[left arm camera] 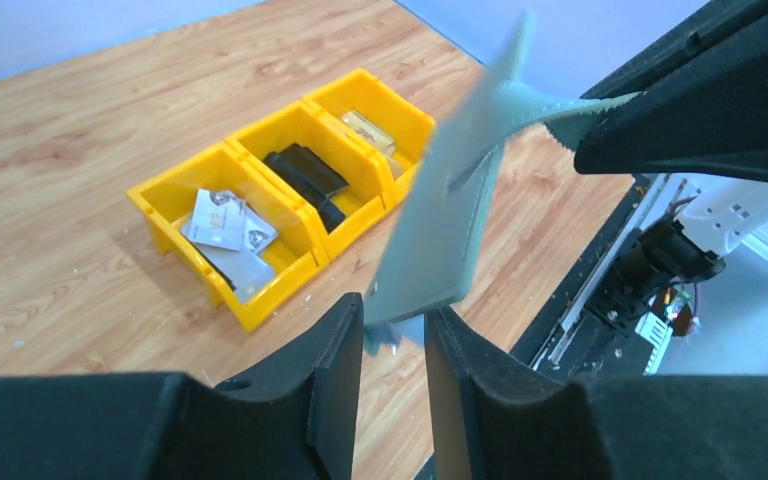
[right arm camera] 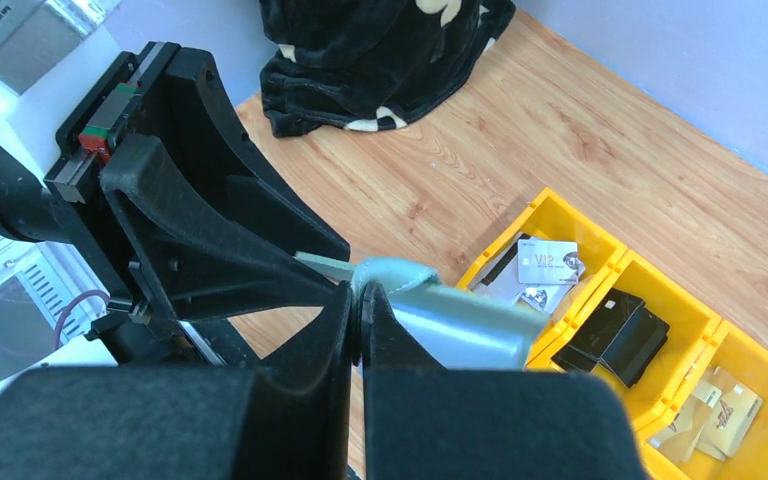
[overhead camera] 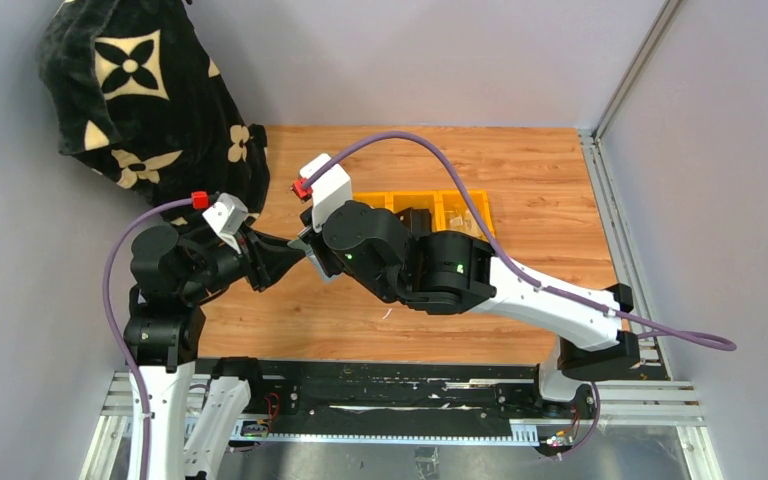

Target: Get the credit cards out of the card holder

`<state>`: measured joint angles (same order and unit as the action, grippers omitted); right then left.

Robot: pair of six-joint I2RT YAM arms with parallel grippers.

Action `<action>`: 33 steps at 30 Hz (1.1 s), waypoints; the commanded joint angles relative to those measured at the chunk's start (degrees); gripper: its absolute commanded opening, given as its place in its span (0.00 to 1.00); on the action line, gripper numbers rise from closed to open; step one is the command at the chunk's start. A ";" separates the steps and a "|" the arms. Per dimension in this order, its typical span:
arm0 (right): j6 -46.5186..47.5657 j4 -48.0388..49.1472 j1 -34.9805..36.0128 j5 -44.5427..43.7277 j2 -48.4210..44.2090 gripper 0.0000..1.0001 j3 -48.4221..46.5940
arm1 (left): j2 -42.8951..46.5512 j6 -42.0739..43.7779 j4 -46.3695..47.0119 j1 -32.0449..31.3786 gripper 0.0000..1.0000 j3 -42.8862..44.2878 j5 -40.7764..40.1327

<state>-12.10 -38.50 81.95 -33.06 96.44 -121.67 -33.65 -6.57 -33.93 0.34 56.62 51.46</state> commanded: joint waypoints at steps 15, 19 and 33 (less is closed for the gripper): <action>-2.20 5.47 1.37 7.71 -5.82 0.00 3.72 | -0.28 -6.29 5.73 0.28 0.36 -1.45 9.50; -2.79 5.75 1.37 8.73 -6.52 0.00 4.27 | -0.50 -6.44 5.27 0.32 0.41 -1.32 11.99; -1.78 7.39 -3.91 21.46 -12.35 0.48 12.40 | -1.30 -12.00 6.91 0.28 0.00 1.39 16.39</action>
<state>-14.35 -32.99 81.47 -19.81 89.06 -113.38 -34.15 -15.07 -28.42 0.34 55.66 65.78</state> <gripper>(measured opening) 0.403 0.033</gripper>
